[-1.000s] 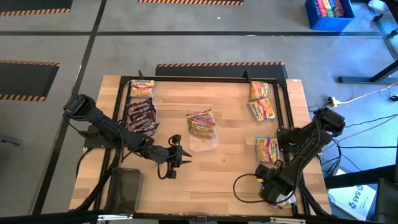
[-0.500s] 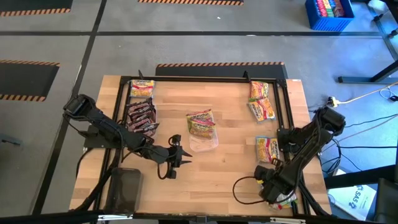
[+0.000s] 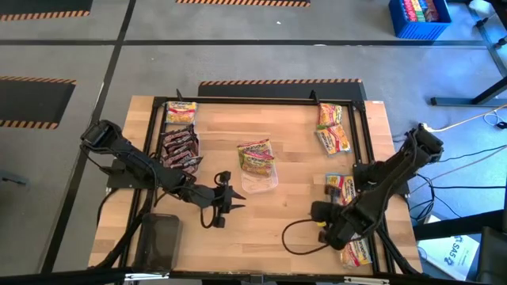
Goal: Sort Maruchan noodles
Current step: Put the green noodle pack into the right transparent bin
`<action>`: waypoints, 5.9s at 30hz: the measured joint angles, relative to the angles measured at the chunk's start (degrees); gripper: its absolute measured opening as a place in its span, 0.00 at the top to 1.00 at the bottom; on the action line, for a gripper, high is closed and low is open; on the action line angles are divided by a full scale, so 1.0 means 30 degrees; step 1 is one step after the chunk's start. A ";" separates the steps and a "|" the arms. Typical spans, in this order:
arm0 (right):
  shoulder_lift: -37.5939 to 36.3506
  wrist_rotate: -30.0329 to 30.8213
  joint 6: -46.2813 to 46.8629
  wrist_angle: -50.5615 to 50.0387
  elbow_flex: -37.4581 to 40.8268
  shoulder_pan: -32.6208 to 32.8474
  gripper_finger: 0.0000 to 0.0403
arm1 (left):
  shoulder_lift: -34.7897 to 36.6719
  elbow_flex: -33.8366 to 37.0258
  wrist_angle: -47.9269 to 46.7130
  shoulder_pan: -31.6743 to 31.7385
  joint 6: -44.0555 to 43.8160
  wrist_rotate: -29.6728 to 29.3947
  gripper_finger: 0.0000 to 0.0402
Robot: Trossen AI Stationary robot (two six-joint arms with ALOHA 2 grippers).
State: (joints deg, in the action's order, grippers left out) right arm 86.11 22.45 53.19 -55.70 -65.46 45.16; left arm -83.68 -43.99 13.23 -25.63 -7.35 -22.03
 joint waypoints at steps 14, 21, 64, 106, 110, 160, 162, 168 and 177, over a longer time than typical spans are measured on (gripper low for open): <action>-0.1328 -0.2382 -1.2149 1.2698 0.3422 -0.4452 0.98 | -0.0001 0.0000 0.0201 0.0131 -0.0490 -0.0310 0.62; -0.1325 -0.9019 -1.6380 1.9998 0.4707 -0.7138 0.98 | -0.0178 -0.0002 0.1168 0.0243 0.0201 -0.0077 0.49; 0.0032 -0.9836 -1.7265 2.5081 0.4854 -0.8667 0.92 | -0.6347 -0.3854 0.6235 0.2004 0.2284 0.6951 0.62; 0.0134 -0.2030 -1.3371 1.8446 0.4271 -0.8794 0.21 | -0.4868 -0.3796 -0.0188 0.1613 -0.1433 -0.0828 0.71; 0.0115 -0.2114 -1.3498 1.8392 0.3700 -0.8791 0.21 | -0.4868 -0.3825 0.0166 0.1486 -0.1153 -0.0581 0.71; 0.3621 -0.8163 -1.8332 1.2146 -0.2581 -1.4286 0.73 | -0.0489 0.0342 -0.4832 -0.0884 -0.2929 -0.2092 0.59; 0.4179 -0.8795 -1.8330 1.1673 -0.2599 -1.4860 0.73 | -0.0489 0.0729 -0.4348 -0.0696 -0.2950 -0.1772 0.59; 0.5348 -0.9727 -1.8473 1.0677 -0.2585 -1.5610 0.72 | -0.0489 0.0801 -0.3899 -0.0318 -0.2987 -0.1316 0.59; 0.6728 -0.9739 -1.8826 1.0561 -0.2599 -1.5564 0.72 | -0.0489 0.0801 -0.3288 -0.0299 -0.2871 -0.1322 0.59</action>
State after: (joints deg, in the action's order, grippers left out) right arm 106.30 -6.76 -3.29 -24.01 -73.25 -1.53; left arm -85.14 -41.58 3.36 -26.52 -15.97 -26.00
